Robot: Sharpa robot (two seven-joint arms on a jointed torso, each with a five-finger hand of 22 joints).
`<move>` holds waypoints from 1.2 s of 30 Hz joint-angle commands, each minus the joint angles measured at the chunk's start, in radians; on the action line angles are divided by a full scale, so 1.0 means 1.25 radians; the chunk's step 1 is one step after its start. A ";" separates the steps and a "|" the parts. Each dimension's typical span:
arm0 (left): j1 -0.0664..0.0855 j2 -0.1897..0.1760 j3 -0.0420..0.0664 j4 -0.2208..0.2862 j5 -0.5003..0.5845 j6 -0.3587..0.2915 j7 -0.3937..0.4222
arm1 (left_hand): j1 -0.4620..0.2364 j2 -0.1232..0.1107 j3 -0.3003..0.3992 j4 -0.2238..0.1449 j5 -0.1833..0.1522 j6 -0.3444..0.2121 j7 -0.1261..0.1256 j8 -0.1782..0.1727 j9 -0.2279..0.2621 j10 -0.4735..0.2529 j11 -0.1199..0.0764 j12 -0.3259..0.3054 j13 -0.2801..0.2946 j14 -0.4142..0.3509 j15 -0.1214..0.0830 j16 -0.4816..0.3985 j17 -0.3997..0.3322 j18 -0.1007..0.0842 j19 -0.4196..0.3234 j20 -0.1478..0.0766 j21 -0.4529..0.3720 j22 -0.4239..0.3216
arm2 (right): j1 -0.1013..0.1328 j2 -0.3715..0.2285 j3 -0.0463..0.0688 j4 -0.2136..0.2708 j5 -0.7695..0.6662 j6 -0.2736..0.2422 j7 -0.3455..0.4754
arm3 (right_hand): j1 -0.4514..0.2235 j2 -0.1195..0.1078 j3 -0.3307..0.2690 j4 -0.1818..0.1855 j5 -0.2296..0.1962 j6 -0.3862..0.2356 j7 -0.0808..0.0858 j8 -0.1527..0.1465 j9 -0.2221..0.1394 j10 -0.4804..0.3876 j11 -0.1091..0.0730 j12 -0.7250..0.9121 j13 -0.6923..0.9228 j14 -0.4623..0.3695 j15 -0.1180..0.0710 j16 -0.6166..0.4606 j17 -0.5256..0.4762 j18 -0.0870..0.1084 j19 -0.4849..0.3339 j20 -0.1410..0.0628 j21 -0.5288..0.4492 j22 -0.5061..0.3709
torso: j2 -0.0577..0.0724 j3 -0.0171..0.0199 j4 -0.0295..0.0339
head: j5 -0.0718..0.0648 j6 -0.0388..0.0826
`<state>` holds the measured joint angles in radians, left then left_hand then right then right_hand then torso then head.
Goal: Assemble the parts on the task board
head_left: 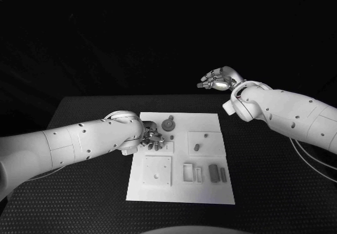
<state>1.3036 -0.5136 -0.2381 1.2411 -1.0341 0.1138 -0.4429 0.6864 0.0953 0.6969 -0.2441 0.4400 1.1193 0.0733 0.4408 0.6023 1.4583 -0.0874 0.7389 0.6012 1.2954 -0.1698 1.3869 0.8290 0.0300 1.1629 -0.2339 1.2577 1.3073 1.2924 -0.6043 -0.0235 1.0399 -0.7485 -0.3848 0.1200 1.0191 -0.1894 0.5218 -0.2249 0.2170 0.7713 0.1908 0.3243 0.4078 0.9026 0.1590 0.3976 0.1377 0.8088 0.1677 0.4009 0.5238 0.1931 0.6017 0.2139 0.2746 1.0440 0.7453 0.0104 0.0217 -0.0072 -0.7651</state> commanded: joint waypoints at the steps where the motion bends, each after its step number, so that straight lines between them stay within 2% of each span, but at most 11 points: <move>1: -0.002 0.005 -0.001 -0.003 0.006 0.027 0.001 | 0.000 0.006 0.026 -0.019 -0.003 0.082 -0.060 0.000 -0.001 -0.021 -0.016 0.004 -0.001 0.011 -0.034 0.004 -0.001 0.099 -0.005 -0.022 0.005 0.012 | 0.000 0.001 0.000 0.001 0.000 0.012 0.005 | 0.002 0.003 -0.005 -0.001 0.003 0.000 0.000 0.004 -0.001 0.007 0.000 -0.005 -0.001 -0.007 0.001 -0.005 -0.001 -0.002 -0.007 0.000 -0.005 0.001 | 0.000 -0.0003 0.0002 | -0.001 0.000; 7: -0.001 0.006 -0.001 -0.006 0.015 0.045 -0.004 | -0.001 -0.004 0.030 -0.017 -0.022 0.079 -0.059 0.002 -0.002 -0.022 -0.016 0.006 -0.003 0.011 -0.034 0.004 -0.004 0.100 -0.007 -0.022 0.005 0.009 | -0.001 0.000 0.000 0.002 0.000 0.012 0.004 | 0.003 0.003 -0.006 -0.002 0.004 0.000 0.000 0.004 -0.002 0.007 0.000 -0.005 -0.003 -0.008 0.002 -0.006 -0.002 -0.003 -0.008 0.000 -0.006 0.001 | 0.000 -0.0004 0.0003 | -0.001 0.000; 12: -0.001 0.006 -0.001 -0.007 0.014 0.044 -0.007 | 0.019 -0.037 0.031 -0.003 -0.051 0.076 -0.058 0.007 -0.005 -0.022 -0.014 0.008 -0.009 0.011 -0.032 0.005 -0.010 0.102 -0.006 -0.023 0.004 0.005 | -0.001 -0.001 0.000 0.003 0.000 0.012 0.004 | 0.002 0.002 -0.006 -0.002 0.004 0.000 0.000 0.004 -0.002 0.007 0.000 -0.005 -0.004 -0.009 0.002 -0.006 -0.002 -0.003 -0.009 0.000 -0.007 0.002 | 0.000 -0.0003 0.0011 | -0.004 -0.001; 14: -0.001 0.007 -0.001 -0.009 0.014 0.044 -0.007 | 0.028 -0.053 0.027 0.007 -0.075 0.075 -0.057 0.009 -0.007 -0.022 -0.013 0.009 -0.012 0.011 -0.031 0.005 -0.013 0.103 -0.007 -0.022 0.004 0.003 | -0.001 -0.001 -0.001 0.004 0.000 0.012 0.004 | 0.002 0.002 -0.007 -0.002 0.004 0.000 0.000 0.004 -0.002 0.007 0.000 -0.005 -0.004 -0.010 0.002 -0.006 -0.003 -0.003 -0.009 0.000 -0.007 0.002 | 0.000 -0.0004 0.0010 | -0.004 -0.001; 16: -0.001 0.008 -0.001 -0.013 0.014 0.045 -0.008 | 0.031 -0.082 0.017 0.022 -0.128 0.073 -0.057 0.011 -0.009 -0.023 -0.013 0.010 -0.015 0.011 -0.030 0.005 -0.016 0.103 -0.008 -0.022 0.003 0.002 | -0.001 -0.001 -0.001 0.005 0.000 0.011 0.004 | 0.002 0.002 -0.007 -0.002 0.004 -0.001 0.000 0.003 -0.003 0.007 0.000 -0.005 -0.005 -0.010 0.003 -0.006 -0.003 -0.003 -0.009 0.001 -0.008 0.002 | 0.000 -0.0005 0.0006 | -0.004 0.000; 19: -0.001 0.010 -0.001 -0.016 0.014 0.041 -0.009 | 0.018 -0.081 -0.042 0.013 -0.116 0.069 -0.055 0.015 -0.009 -0.024 -0.013 0.011 -0.018 0.009 -0.029 0.007 -0.018 0.104 -0.010 -0.022 0.006 0.001 | -0.001 -0.001 -0.001 0.005 0.000 0.011 0.004 | 0.002 0.002 -0.008 -0.002 0.004 -0.001 0.000 0.003 -0.003 0.007 0.001 -0.005 -0.005 -0.010 0.003 -0.007 -0.003 -0.003 -0.010 0.001 -0.008 0.002 | 0.000 -0.0007 0.0001 | -0.004 -0.001; 21: -0.001 0.010 -0.001 -0.018 0.014 0.037 -0.009 | 0.019 -0.092 -0.060 0.019 -0.161 0.067 -0.056 0.016 -0.011 -0.025 -0.012 0.011 -0.021 0.007 -0.030 0.007 -0.020 0.105 -0.013 -0.022 0.004 0.000 | -0.001 -0.001 -0.001 0.005 0.000 0.010 0.004 | 0.002 0.002 -0.008 -0.002 0.004 -0.001 0.001 0.003 -0.003 0.007 0.001 -0.005 -0.006 -0.011 0.003 -0.007 -0.003 -0.004 -0.010 0.001 -0.009 0.003 | 0.000 -0.0008 -0.0001 | -0.005 -0.001; 23: -0.001 0.010 -0.001 -0.019 0.014 0.034 -0.008 | 0.021 -0.098 -0.066 0.025 -0.177 0.067 -0.057 0.017 -0.012 -0.025 -0.012 0.011 -0.023 0.007 -0.030 0.007 -0.022 0.106 -0.015 -0.022 0.003 -0.001 | -0.001 -0.001 -0.001 0.005 0.000 0.010 0.004 | 0.002 0.002 -0.008 -0.002 0.004 -0.001 0.001 0.003 -0.003 0.007 0.001 -0.006 -0.006 -0.012 0.004 -0.007 -0.004 -0.004 -0.011 0.001 -0.009 0.003 | 0.000 -0.0007 0.0000 | -0.005 -0.001; 27: -0.001 0.009 -0.001 -0.022 0.013 0.028 -0.008 | 0.016 -0.121 -0.079 0.056 -0.284 0.065 -0.057 0.019 -0.017 -0.026 -0.013 0.011 -0.029 0.005 -0.031 0.007 -0.025 0.109 -0.020 -0.023 0.000 -0.004 | -0.001 -0.001 -0.001 0.006 0.000 0.009 0.005 | 0.001 0.001 -0.009 -0.002 0.004 -0.002 0.002 0.003 -0.004 0.006 0.002 -0.006 -0.008 -0.013 0.004 -0.008 -0.005 -0.004 -0.012 0.001 -0.010 0.004 | 0.000 -0.0007 0.0008 | -0.006 -0.001; 28: -0.001 0.009 -0.001 -0.023 0.013 0.028 -0.007 | 0.015 -0.125 -0.080 0.061 -0.297 0.064 -0.057 0.019 -0.018 -0.026 -0.013 0.011 -0.030 0.005 -0.031 0.007 -0.025 0.110 -0.020 -0.023 0.000 -0.004 | -0.001 -0.001 -0.001 0.006 0.000 0.009 0.005 | 0.001 0.001 -0.009 -0.002 0.004 -0.002 0.002 0.003 -0.004 0.006 0.002 -0.006 -0.008 -0.013 0.005 -0.008 -0.005 -0.004 -0.012 0.001 -0.010 0.004 | 0.000 -0.0008 0.0008 | -0.006 -0.001; 36: -0.001 0.006 -0.001 -0.030 0.014 0.022 -0.007 | -0.009 -0.152 -0.094 0.088 -0.313 0.064 -0.057 0.022 -0.019 -0.026 -0.012 0.013 -0.032 0.003 -0.031 0.009 -0.026 0.111 -0.024 -0.023 0.000 -0.005 | -0.002 -0.003 -0.001 0.006 0.000 0.007 0.006 | 0.005 0.000 -0.009 -0.003 0.003 -0.005 0.003 0.002 -0.006 0.004 0.002 -0.008 -0.014 -0.019 0.007 -0.009 -0.008 -0.005 -0.017 0.002 -0.015 0.006 | 0.000 -0.0005 0.0007 | -0.007 -0.003</move>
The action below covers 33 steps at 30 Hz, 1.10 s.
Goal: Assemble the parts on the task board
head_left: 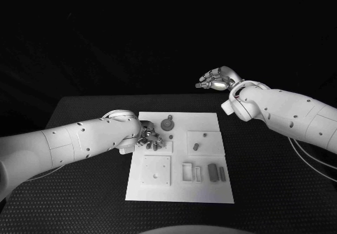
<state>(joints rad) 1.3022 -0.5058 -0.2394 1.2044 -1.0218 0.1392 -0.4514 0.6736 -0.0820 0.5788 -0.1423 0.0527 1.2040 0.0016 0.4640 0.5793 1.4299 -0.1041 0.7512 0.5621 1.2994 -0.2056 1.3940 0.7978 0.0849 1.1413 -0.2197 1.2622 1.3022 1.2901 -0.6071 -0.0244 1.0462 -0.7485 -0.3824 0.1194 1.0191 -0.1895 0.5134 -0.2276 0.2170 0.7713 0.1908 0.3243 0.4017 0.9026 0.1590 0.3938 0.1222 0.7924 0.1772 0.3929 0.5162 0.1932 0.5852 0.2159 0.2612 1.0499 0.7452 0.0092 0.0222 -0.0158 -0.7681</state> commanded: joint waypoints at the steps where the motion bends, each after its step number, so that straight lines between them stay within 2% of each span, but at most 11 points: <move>1: 0.000 -0.001 0.000 -0.001 0.004 0.001 0.001 | 0.001 -0.013 0.000 0.008 -0.003 -0.004 0.000 0.003 -0.001 -0.003 0.002 0.003 -0.001 -0.001 -0.002 0.004 -0.001 0.067 -0.007 -0.034 -0.004 -0.001 | -0.001 0.000 0.000 0.001 0.000 0.005 0.006 | 0.005 0.000 -0.002 -0.001 0.003 -0.005 0.003 0.002 -0.001 0.004 0.002 -0.005 -0.002 -0.006 0.000 -0.003 -0.002 -0.006 -0.004 0.000 -0.004 0.001 | 0.000 0.0002 0.0002 | 0.000 0.000; 9: 0.000 -0.007 0.001 -0.001 0.010 -0.011 0.010 | -0.017 -0.063 0.004 0.047 -0.003 -0.007 0.000 0.007 0.000 -0.004 0.001 0.005 -0.003 -0.003 -0.003 0.005 0.000 0.071 -0.008 -0.036 -0.004 -0.002 | -0.003 -0.001 0.000 0.000 0.000 -0.001 0.007 | 0.006 -0.002 -0.004 0.001 0.003 -0.008 0.004 0.001 -0.004 0.003 0.003 -0.005 -0.009 -0.020 0.005 -0.009 -0.007 -0.009 -0.016 0.002 -0.013 0.005 | 0.000 -0.0009 0.0000 | -0.001 0.006; 10: 0.000 -0.009 0.001 0.000 0.016 -0.015 0.011 | -0.027 -0.063 -0.009 0.047 -0.003 -0.009 0.001 0.007 0.001 -0.005 0.002 0.005 -0.003 -0.004 -0.002 0.005 0.000 0.070 -0.009 -0.036 -0.003 -0.002 | -0.004 -0.002 0.000 0.000 0.000 -0.001 0.006 | 0.006 -0.002 -0.004 0.001 0.003 -0.008 0.004 0.001 -0.004 0.003 0.004 -0.005 -0.009 -0.022 0.006 -0.009 -0.008 -0.010 -0.018 0.002 -0.014 0.005 | 0.000 -0.0009 -0.0001 | -0.002 0.006; 11: 0.000 -0.011 0.001 0.000 0.022 -0.016 0.010 | -0.030 -0.048 -0.048 0.023 -0.003 -0.012 0.000 0.010 0.003 -0.007 0.002 0.006 -0.003 -0.007 -0.002 0.007 0.002 0.073 -0.015 -0.037 -0.001 0.000 | -0.004 -0.002 0.000 0.000 0.000 0.000 0.006 | 0.006 -0.002 -0.004 0.001 0.003 -0.009 0.004 0.001 -0.005 0.002 0.004 -0.006 -0.010 -0.023 0.006 -0.010 -0.008 -0.010 -0.019 0.002 -0.015 0.006 | 0.000 -0.0013 0.0000 | -0.002 0.007; 14: 0.000 -0.015 0.004 0.000 0.060 -0.016 0.009 | -0.044 -0.061 -0.066 0.023 -0.003 -0.014 0.000 0.010 0.003 -0.008 0.001 0.005 -0.003 -0.009 -0.003 0.006 0.001 0.074 -0.019 -0.037 -0.003 -0.001 | -0.005 -0.002 0.000 0.000 0.001 0.000 0.006 | 0.006 -0.003 -0.005 0.002 0.003 -0.010 0.005 0.001 -0.005 0.001 0.004 -0.006 -0.012 -0.027 0.008 -0.011 -0.010 -0.011 -0.022 0.002 -0.017 0.007 | -0.001 -0.0012 0.0006 | -0.002 0.009; 18: 0.003 -0.025 0.017 0.001 0.086 -0.023 0.015 | -0.053 -0.065 -0.083 0.018 -0.003 -0.016 -0.001 0.011 0.003 -0.010 0.001 0.005 -0.004 -0.010 -0.003 0.006 0.001 0.076 -0.024 -0.038 -0.005 -0.002 | -0.006 -0.002 0.000 -0.001 0.001 -0.001 0.007 | 0.006 -0.005 -0.005 0.003 0.004 -0.012 0.001 0.001 -0.007 -0.003 0.002 -0.009 -0.017 -0.035 0.013 -0.013 -0.013 -0.014 -0.029 0.003 -0.023 0.009 | -0.001 -0.0005 0.0003 | -0.002 0.014; 19: 0.003 -0.024 0.031 -0.004 0.099 -0.020 0.017 | -0.054 -0.064 -0.085 0.016 -0.003 -0.018 0.000 0.010 0.003 -0.011 0.001 0.003 -0.005 -0.011 -0.003 0.005 0.001 0.077 -0.025 -0.038 -0.006 -0.002 | -0.006 -0.003 0.000 -0.001 0.001 0.000 0.006 | 0.006 -0.006 -0.006 0.004 0.004 -0.012 0.001 0.001 -0.007 -0.003 0.002 -0.009 -0.017 -0.035 0.013 -0.013 -0.013 -0.014 -0.029 0.003 -0.023 0.009 | -0.001 -0.0003 0.0002 | -0.002 0.016; 22: 0.006 -0.031 0.042 -0.003 0.119 -0.021 0.026 | -0.051 -0.061 -0.090 0.009 -0.003 -0.026 0.002 0.006 0.001 -0.018 0.003 -0.003 -0.009 -0.017 -0.001 -0.001 -0.001 0.078 -0.031 -0.037 -0.012 -0.005 | -0.006 -0.004 0.000 -0.002 0.001 0.000 0.006 | 0.006 -0.006 -0.006 0.004 0.004 -0.012 0.001 0.001 -0.007 -0.003 0.002 -0.009 -0.019 -0.037 0.015 -0.014 -0.014 -0.014 -0.030 0.003 -0.024 0.010 | 0.000 0.0000 0.0009 | -0.003 0.018; 25: 0.013 -0.036 0.062 -0.014 0.139 -0.022 0.045 | -0.037 -0.051 -0.095 -0.008 -0.003 -0.043 0.009 -0.005 -0.003 -0.034 0.008 -0.017 -0.016 -0.029 0.004 -0.012 -0.006 0.077 -0.042 -0.034 -0.023 -0.010 | -0.006 -0.005 0.000 -0.003 0.001 0.000 0.006 | 0.005 -0.006 -0.006 0.005 0.004 -0.013 0.001 0.001 -0.007 -0.003 0.002 -0.009 -0.020 -0.039 0.016 -0.015 -0.015 -0.015 -0.031 0.003 -0.025 0.010 | -0.001 0.0005 0.0015 | -0.002 0.021; 28: 0.031 -0.037 0.065 -0.039 0.154 -0.029 0.073 | -0.024 -0.039 -0.102 -0.031 -0.001 -0.075 0.020 -0.023 -0.011 -0.065 0.017 -0.038 -0.027 -0.052 0.013 -0.032 -0.014 0.071 -0.062 -0.027 -0.043 -0.019 | -0.006 -0.006 0.000 -0.003 0.001 0.001 0.006 | 0.005 -0.006 -0.006 0.005 0.004 -0.013 0.001 0.002 -0.007 -0.003 0.002 -0.009 -0.020 -0.040 0.016 -0.015 -0.016 -0.015 -0.032 0.003 -0.026 0.011 | 0.000 0.0008 0.0011 | -0.001 0.024; 33: 0.047 -0.037 0.068 -0.073 0.095 -0.034 0.081 | 0.002 -0.023 -0.100 -0.057 -0.001 -0.117 0.041 -0.046 -0.025 -0.106 0.039 -0.071 -0.044 -0.095 0.034 -0.077 -0.033 0.056 -0.101 -0.012 -0.090 -0.042 | -0.006 -0.007 0.000 -0.004 0.002 0.001 0.007 | 0.001 -0.010 -0.010 0.008 0.014 -0.013 0.002 0.002 -0.008 -0.002 0.003 -0.009 -0.023 -0.042 0.017 -0.014 -0.018 -0.015 -0.033 0.004 -0.028 0.013 | 0.000 0.0012 0.0000 | -0.001 0.031</move>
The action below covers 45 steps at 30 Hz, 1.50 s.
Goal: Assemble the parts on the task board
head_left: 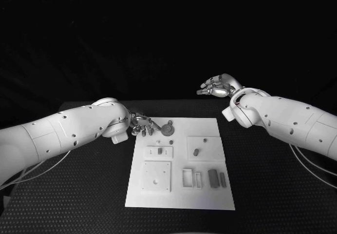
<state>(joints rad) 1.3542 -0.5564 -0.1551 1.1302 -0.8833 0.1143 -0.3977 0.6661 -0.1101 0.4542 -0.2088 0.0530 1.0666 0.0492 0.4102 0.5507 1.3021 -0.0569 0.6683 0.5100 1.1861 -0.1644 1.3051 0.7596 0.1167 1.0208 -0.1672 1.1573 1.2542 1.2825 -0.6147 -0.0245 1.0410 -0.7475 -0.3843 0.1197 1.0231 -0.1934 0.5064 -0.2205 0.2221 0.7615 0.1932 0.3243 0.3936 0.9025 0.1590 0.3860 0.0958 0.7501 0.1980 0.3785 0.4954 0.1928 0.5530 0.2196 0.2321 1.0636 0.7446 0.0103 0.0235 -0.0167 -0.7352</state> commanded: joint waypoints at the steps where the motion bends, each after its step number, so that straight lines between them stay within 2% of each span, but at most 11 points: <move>1: 0.007 0.006 0.000 -0.021 -0.028 -0.014 0.039 | 0.009 -0.001 -0.001 -0.005 -0.001 -0.008 0.004 -0.003 -0.003 -0.004 0.002 -0.007 -0.004 -0.004 0.002 -0.007 -0.004 0.030 -0.005 -0.053 -0.008 -0.005 | 0.000 -0.001 0.000 0.000 0.002 0.003 0.006 | -0.003 -0.007 -0.005 0.002 0.013 -0.006 0.000 0.003 -0.001 -0.002 0.003 -0.003 -0.003 -0.008 0.000 -0.002 -0.002 -0.015 -0.008 0.000 -0.005 0.003 | 0.001 0.0003 -0.0014 | 0.000 0.006; 7: 0.009 0.023 0.001 -0.060 -0.078 -0.012 0.045 | 0.017 -0.002 -0.001 -0.010 -0.001 -0.012 0.006 -0.006 -0.008 -0.007 0.003 -0.014 -0.009 -0.005 0.004 -0.014 -0.007 0.027 -0.004 -0.052 -0.016 -0.011 | -0.001 0.000 0.000 -0.001 0.002 0.003 0.007 | -0.005 -0.006 -0.008 0.002 0.016 -0.006 0.001 0.003 -0.002 -0.001 0.003 -0.003 -0.004 -0.008 0.000 -0.001 -0.003 -0.015 -0.007 0.000 -0.006 0.004 | 0.002 -0.0003 -0.0023 | -0.001 0.011; 11: 0.009 0.046 0.002 -0.099 -0.120 -0.009 0.067 | 0.019 -0.003 -0.002 -0.010 -0.001 -0.014 0.007 -0.007 -0.009 -0.008 0.004 -0.016 -0.010 -0.005 0.005 -0.016 -0.008 0.026 -0.004 -0.051 -0.019 -0.013 | -0.002 -0.002 0.000 0.003 0.002 0.005 0.007 | -0.005 -0.006 -0.009 0.002 0.017 -0.006 0.001 0.004 -0.002 -0.001 0.004 -0.003 -0.005 -0.008 0.001 -0.001 -0.004 -0.015 -0.007 0.000 -0.007 0.005 | 0.003 -0.0009 -0.0036 | -0.003 0.012; 14: 0.009 0.060 0.002 -0.121 -0.145 -0.008 0.077 | 0.004 -0.018 -0.010 -0.002 -0.003 -0.015 0.008 -0.007 -0.011 -0.008 0.005 -0.018 -0.012 -0.005 0.006 -0.019 -0.010 0.024 -0.004 -0.050 -0.024 -0.016 | -0.002 -0.002 0.000 0.002 0.002 0.004 0.007 | -0.006 -0.006 -0.010 0.003 0.018 -0.006 0.002 0.004 -0.002 -0.001 0.005 -0.003 -0.005 -0.008 0.001 -0.001 -0.004 -0.015 -0.007 0.000 -0.007 0.005 | 0.003 -0.0004 -0.0020 | -0.006 0.015; 20: 0.007 0.090 0.001 -0.163 -0.171 -0.007 0.083 | 0.009 -0.025 -0.006 -0.002 -0.003 -0.024 0.011 -0.011 -0.015 -0.016 0.009 -0.026 -0.015 -0.011 0.009 -0.027 -0.013 0.024 -0.008 -0.050 -0.033 -0.021 | -0.002 -0.007 0.000 0.009 0.003 0.002 0.007 | -0.007 -0.006 -0.011 0.003 0.019 -0.007 0.003 0.004 -0.002 -0.001 0.005 -0.003 -0.006 -0.009 0.001 -0.001 -0.005 -0.015 -0.008 0.000 -0.008 0.006 | 0.004 -0.0007 -0.0027 | -0.006 0.013; 23: 0.005 0.098 0.001 -0.176 -0.175 -0.005 0.083 | 0.012 -0.022 -0.004 -0.003 -0.003 -0.027 0.012 -0.012 -0.016 -0.018 0.010 -0.028 -0.016 -0.012 0.010 -0.030 -0.014 0.023 -0.009 -0.050 -0.036 -0.023 | -0.002 -0.009 0.000 0.012 0.003 0.001 0.007 | -0.007 -0.007 -0.012 0.003 0.019 -0.007 0.003 0.004 -0.002 -0.001 0.005 -0.003 -0.006 -0.009 0.001 -0.001 -0.005 -0.015 -0.008 0.000 -0.008 0.006 | 0.005 -0.0011 -0.0032 | -0.009 0.011; 30: 0.002 0.106 0.001 -0.196 -0.181 0.002 0.085 | 0.019 -0.017 -0.002 -0.005 -0.002 -0.031 0.014 -0.013 -0.018 -0.021 0.012 -0.030 -0.018 -0.013 0.012 -0.033 -0.015 0.021 -0.010 -0.049 -0.039 -0.025 | -0.002 -0.013 0.000 0.017 0.003 0.001 0.007 | -0.006 -0.006 -0.012 0.002 0.019 -0.007 0.004 0.004 -0.002 -0.001 0.005 -0.003 -0.007 -0.010 0.001 -0.001 -0.006 -0.015 -0.008 0.000 -0.009 0.007 | 0.010 -0.0011 -0.0053 | -0.007 0.013; 37: -0.003 0.125 0.001 -0.224 -0.183 0.024 0.083 | 0.027 -0.014 -0.003 -0.011 -0.002 -0.035 0.016 -0.014 -0.019 -0.024 0.014 -0.032 -0.018 -0.014 0.014 -0.034 -0.015 0.019 -0.011 -0.049 -0.040 -0.025 | -0.002 -0.009 0.000 0.018 0.003 0.000 0.007 | -0.006 -0.005 -0.012 0.002 0.019 -0.007 0.004 0.004 -0.002 0.000 0.006 -0.003 -0.008 -0.010 0.002 0.000 -0.007 -0.015 -0.008 0.000 -0.009 0.008 | 0.009 -0.0012 -0.0044 | -0.006 0.012; 45: -0.004 0.132 0.001 -0.245 -0.205 0.034 0.087 | 0.034 -0.005 -0.008 -0.018 -0.002 -0.045 0.020 -0.018 -0.023 -0.032 0.018 -0.037 -0.021 -0.017 0.018 -0.036 -0.015 0.016 -0.013 -0.048 -0.043 -0.025 | -0.002 -0.010 0.000 0.021 0.003 -0.001 0.007 | -0.004 -0.005 -0.013 0.001 0.016 -0.007 0.005 0.005 -0.002 0.000 0.006 -0.003 -0.009 -0.010 0.002 0.000 -0.008 -0.015 -0.008 0.000 -0.011 0.009 | 0.008 -0.0017 -0.0043 | -0.007 0.011</move>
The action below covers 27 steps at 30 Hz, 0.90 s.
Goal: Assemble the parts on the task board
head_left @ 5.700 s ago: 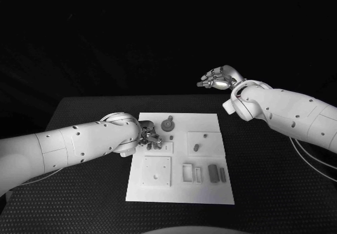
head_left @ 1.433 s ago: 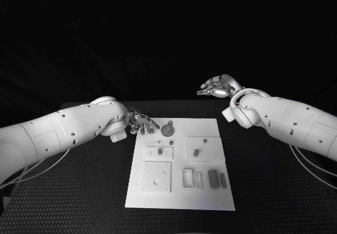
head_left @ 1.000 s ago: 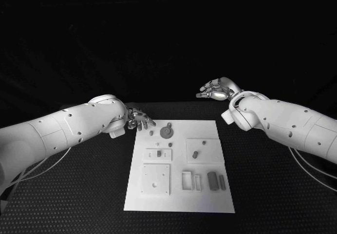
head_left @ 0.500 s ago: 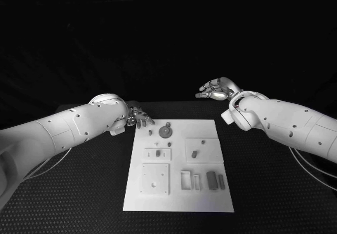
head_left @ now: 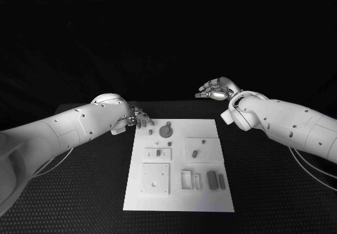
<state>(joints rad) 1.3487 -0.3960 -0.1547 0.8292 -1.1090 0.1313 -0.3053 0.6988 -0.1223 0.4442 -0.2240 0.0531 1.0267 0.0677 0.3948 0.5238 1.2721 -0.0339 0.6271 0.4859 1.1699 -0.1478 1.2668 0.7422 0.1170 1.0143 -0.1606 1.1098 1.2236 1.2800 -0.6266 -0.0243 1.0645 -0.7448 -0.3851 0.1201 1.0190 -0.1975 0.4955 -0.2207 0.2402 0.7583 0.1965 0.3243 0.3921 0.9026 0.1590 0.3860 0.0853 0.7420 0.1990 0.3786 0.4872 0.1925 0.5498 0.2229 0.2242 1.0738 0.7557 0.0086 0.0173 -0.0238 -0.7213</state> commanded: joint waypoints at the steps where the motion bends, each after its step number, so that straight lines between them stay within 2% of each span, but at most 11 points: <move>1: 0.000 0.004 0.000 -0.005 -0.025 0.022 0.013 | 0.009 0.006 0.000 -0.006 -0.002 -0.014 0.006 -0.006 -0.002 -0.010 0.000 -0.005 -0.002 -0.005 0.005 -0.006 -0.001 0.016 -0.008 -0.053 -0.006 -0.001 | 0.000 -0.001 0.000 0.002 0.001 0.000 0.007 | 0.000 -0.002 -0.004 0.001 0.001 -0.004 0.002 0.005 -0.001 0.000 0.006 -0.003 -0.001 -0.004 0.001 0.000 -0.001 -0.015 -0.006 -0.003 -0.004 0.001 | -0.001 -0.0005 0.0012 | -0.001 -0.001; 4: -0.001 0.007 0.000 -0.007 -0.025 0.026 0.016 | 0.009 0.008 0.000 -0.007 -0.002 -0.015 0.007 -0.006 -0.002 -0.010 0.001 -0.005 -0.002 -0.005 0.006 -0.006 -0.001 0.015 -0.009 -0.053 -0.006 -0.001 | 0.001 0.000 0.000 0.002 0.001 0.004 0.004 | 0.000 -0.002 -0.004 0.001 0.000 -0.004 0.002 0.005 -0.001 0.000 0.006 -0.003 -0.001 -0.004 0.001 0.000 -0.001 -0.015 -0.006 -0.003 -0.005 0.001 | -0.001 -0.0005 0.0009 | -0.001 -0.001; 13: -0.018 0.021 0.000 -0.019 -0.030 0.026 0.022 | 0.011 0.012 -0.002 -0.008 -0.002 -0.017 0.008 -0.006 -0.003 -0.012 0.002 -0.006 -0.002 -0.006 0.007 -0.006 -0.001 0.014 -0.010 -0.052 -0.007 -0.001 | 0.001 0.002 0.000 0.004 0.001 0.003 0.005 | -0.001 -0.002 -0.006 0.001 -0.002 -0.004 0.003 0.005 -0.002 0.001 0.006 -0.003 -0.002 -0.005 0.002 0.000 -0.003 -0.015 -0.006 -0.002 -0.006 0.002 | 0.000 -0.0018 0.0007 | -0.001 -0.001; 16: -0.021 0.022 0.000 -0.024 -0.030 0.025 0.023 | 0.008 0.014 -0.005 -0.007 -0.002 -0.018 0.008 -0.006 -0.004 -0.014 0.003 -0.007 -0.003 -0.007 0.008 -0.006 0.000 0.014 -0.010 -0.052 -0.007 -0.001 | 0.002 0.001 0.000 0.005 0.001 0.003 0.004 | -0.001 -0.001 -0.006 0.001 -0.002 -0.004 0.003 0.006 -0.002 0.001 0.006 -0.003 -0.002 -0.005 0.002 0.000 -0.003 -0.015 -0.006 -0.002 -0.006 0.002 | 0.000 -0.0005 0.0002 | -0.001 -0.002; 21: -0.024 0.027 0.000 -0.030 -0.030 0.029 0.026 | 0.007 0.015 -0.006 -0.007 -0.002 -0.019 0.009 -0.006 -0.004 -0.014 0.003 -0.008 -0.003 -0.007 0.008 -0.006 0.000 0.013 -0.011 -0.052 -0.008 -0.001 | 0.002 0.002 0.000 0.005 0.001 0.002 0.004 | -0.001 -0.001 -0.006 0.001 -0.002 -0.004 0.003 0.006 -0.002 0.001 0.006 -0.003 -0.003 -0.006 0.002 0.000 -0.003 -0.015 -0.007 -0.002 -0.007 0.002 | -0.001 -0.0005 0.0010 | -0.002 -0.003; 27: -0.035 0.036 0.000 -0.037 -0.030 0.034 0.030 | 0.008 0.020 -0.006 -0.007 -0.002 -0.020 0.009 -0.006 -0.004 -0.015 0.003 -0.008 -0.003 -0.007 0.008 -0.006 0.000 0.013 -0.011 -0.052 -0.008 -0.001 | 0.002 0.003 0.000 0.005 0.001 0.001 0.005 | 0.000 -0.001 -0.006 0.001 -0.002 -0.004 0.003 0.006 -0.002 0.001 0.006 -0.003 -0.003 -0.006 0.002 0.000 -0.004 -0.015 -0.007 -0.002 -0.008 0.002 | -0.001 -0.0006 -0.0004 | -0.002 -0.004</move>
<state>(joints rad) 1.3072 -0.3556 -0.1549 0.7850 -1.1415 0.1536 -0.2864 0.7100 -0.1065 0.4399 -0.2326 0.0531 1.0072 0.0730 0.3912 0.5192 1.2611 -0.0302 0.6211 0.4831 1.1641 -0.1420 1.2624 0.7423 0.1165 1.0075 -0.1605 1.1066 1.2235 1.2816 -0.6241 -0.0241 1.0689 -0.7443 -0.3853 0.1192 1.0190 -0.1975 0.4955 -0.2207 0.2402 0.7583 0.1965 0.3280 0.3914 0.9026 0.1590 0.3860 0.0823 0.7411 0.1998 0.3786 0.4842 0.1925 0.5462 0.2193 0.2205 1.0749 0.7550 0.0079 0.0176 -0.0259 -0.7259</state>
